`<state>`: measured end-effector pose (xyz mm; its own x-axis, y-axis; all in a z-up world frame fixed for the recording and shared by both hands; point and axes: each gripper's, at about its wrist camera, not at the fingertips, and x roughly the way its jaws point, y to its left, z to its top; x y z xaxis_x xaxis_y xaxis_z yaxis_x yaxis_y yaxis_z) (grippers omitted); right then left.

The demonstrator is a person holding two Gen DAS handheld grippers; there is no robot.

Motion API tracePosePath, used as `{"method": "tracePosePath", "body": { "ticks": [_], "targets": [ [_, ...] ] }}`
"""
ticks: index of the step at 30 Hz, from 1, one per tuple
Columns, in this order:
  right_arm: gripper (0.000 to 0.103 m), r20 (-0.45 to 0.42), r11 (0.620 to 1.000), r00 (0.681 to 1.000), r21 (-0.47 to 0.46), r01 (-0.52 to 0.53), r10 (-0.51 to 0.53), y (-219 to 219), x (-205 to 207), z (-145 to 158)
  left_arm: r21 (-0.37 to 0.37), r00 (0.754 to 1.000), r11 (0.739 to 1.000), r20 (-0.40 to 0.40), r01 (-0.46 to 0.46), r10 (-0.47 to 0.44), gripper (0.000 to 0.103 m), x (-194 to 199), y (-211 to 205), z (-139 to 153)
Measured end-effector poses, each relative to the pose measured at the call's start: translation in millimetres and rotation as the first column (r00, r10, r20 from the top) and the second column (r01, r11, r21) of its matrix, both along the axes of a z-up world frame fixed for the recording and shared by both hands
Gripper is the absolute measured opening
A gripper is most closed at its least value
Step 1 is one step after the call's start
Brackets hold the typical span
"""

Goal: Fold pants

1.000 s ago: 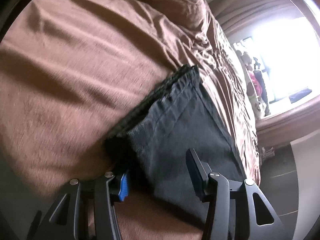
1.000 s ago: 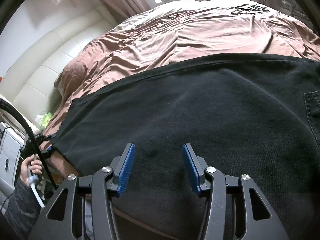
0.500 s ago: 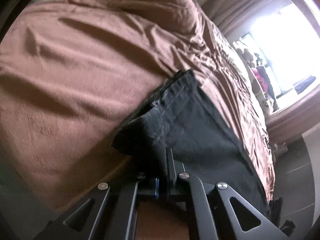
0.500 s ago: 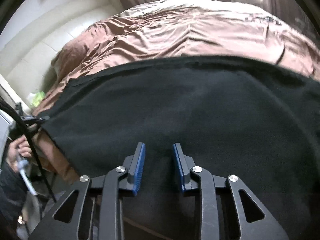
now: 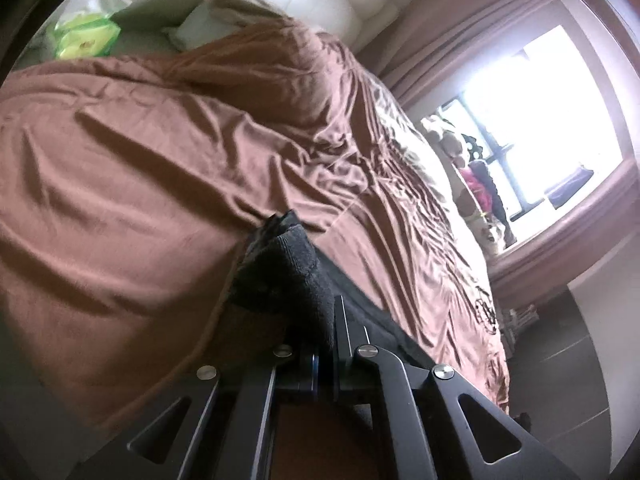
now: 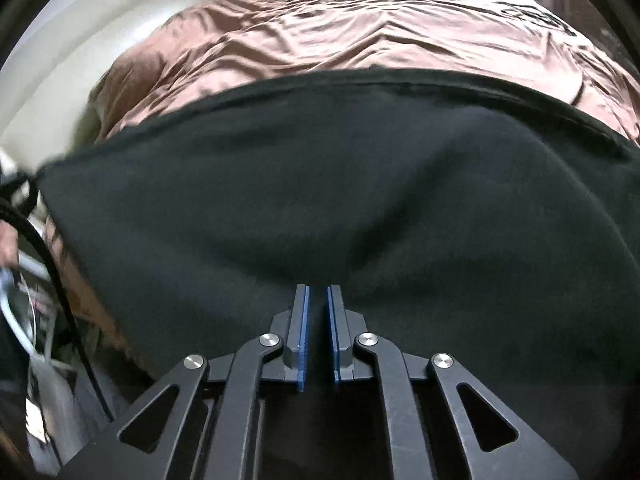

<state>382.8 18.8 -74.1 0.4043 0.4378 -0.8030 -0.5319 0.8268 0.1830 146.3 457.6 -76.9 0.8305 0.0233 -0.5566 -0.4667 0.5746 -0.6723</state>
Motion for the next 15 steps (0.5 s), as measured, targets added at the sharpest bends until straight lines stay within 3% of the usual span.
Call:
{"method": "tracePosePath", "body": {
  "ticks": [5, 10, 15],
  "targets": [
    [0.006, -0.086, 0.998, 0.996, 0.061, -0.024, 0.029, -12.7, -13.8, 2.7, -0.003, 1.0, 1.0, 0.02, -0.011, 0.011, 0.004, 5.4, -0.5, 4.8],
    [0.006, -0.047, 0.998, 0.998, 0.056, -0.027, 0.029, -13.7, -5.3, 20.3, -0.003, 0.999, 1.0, 0.033, -0.013, 0.013, 0.004, 2.6, -0.4, 3.5],
    [0.006, -0.038, 1.0, 0.999, 0.01, -0.002, 0.002, -3.9, 14.9, 17.5, -0.017, 1.0, 1.0, 0.025, -0.017, 0.018, 0.004, -1.0, 0.6, -3.7]
  ]
}}
